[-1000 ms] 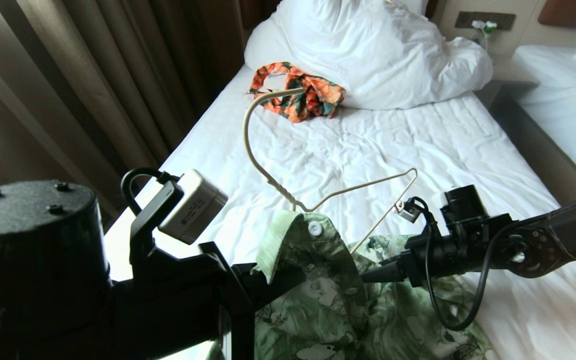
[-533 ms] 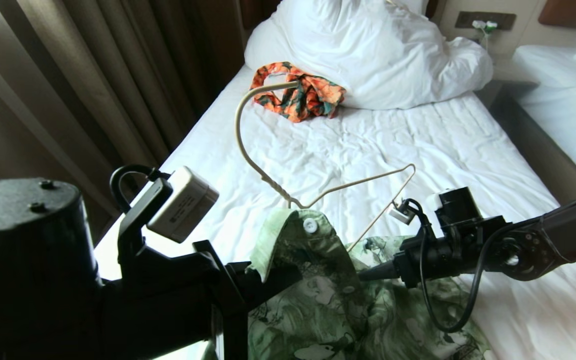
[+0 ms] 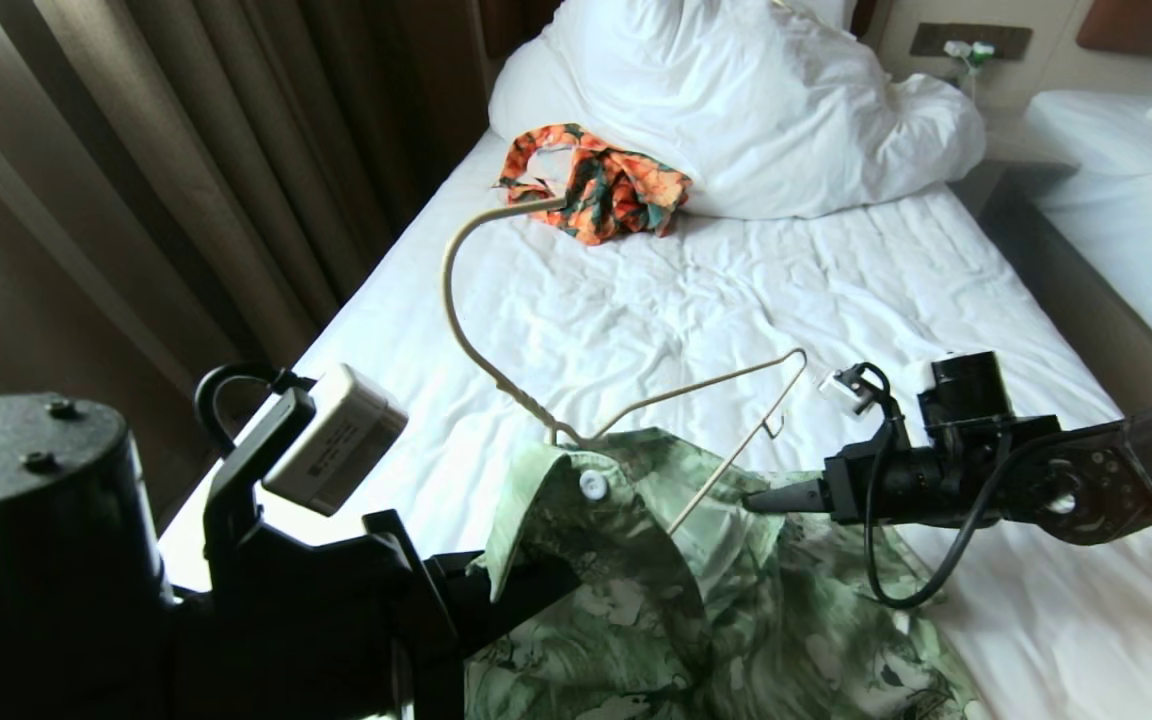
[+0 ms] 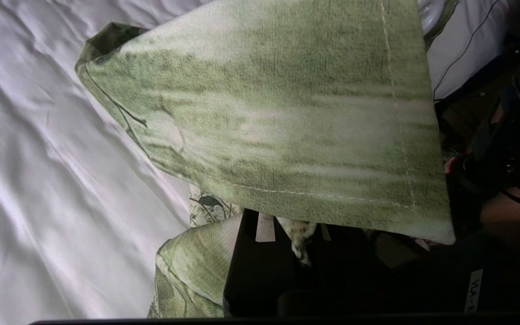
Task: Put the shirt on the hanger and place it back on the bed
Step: Hook the other side of the shirt onto the hanger
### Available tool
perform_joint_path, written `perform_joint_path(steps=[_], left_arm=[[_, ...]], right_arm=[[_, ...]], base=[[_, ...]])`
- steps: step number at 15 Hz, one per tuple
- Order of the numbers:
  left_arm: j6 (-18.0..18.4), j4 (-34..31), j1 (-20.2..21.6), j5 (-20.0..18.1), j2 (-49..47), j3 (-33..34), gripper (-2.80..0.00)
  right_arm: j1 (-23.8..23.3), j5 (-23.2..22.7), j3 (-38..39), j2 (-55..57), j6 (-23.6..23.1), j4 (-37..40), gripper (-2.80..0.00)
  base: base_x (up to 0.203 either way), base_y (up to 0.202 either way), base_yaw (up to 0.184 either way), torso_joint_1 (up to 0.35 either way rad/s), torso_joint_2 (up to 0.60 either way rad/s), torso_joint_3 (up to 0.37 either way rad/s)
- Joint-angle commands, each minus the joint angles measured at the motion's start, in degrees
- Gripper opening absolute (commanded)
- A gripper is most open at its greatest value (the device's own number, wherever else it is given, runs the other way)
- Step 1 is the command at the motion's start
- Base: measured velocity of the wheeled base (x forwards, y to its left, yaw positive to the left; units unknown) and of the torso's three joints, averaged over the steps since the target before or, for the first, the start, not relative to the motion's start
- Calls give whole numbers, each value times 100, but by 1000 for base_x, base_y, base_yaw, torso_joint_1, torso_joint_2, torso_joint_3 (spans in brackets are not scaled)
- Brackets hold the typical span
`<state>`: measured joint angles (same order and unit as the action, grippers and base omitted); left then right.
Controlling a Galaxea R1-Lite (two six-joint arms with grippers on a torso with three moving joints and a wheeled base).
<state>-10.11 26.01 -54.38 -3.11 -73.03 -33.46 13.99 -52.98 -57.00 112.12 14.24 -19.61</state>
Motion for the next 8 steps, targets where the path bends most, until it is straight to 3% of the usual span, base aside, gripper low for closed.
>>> perform_joint_path(steps=[1, 4, 8], left_arm=[[-90, 34, -7, -5, 52, 139, -280], [-227, 35, -29, -6, 52, 291, -280], [-226, 35, -29, 3, 70, 468, -280]], right_arm=[[-173, -29, -3, -76, 15, -16, -280], [-282, -37, -5, -174, 34, -7, -280], [-295, -37, -52, -461, 396, -17, -280]], base=[[0, 0, 0, 0, 0, 0], [0, 0, 0, 0, 0, 0], [0, 0, 0, 0, 0, 0]])
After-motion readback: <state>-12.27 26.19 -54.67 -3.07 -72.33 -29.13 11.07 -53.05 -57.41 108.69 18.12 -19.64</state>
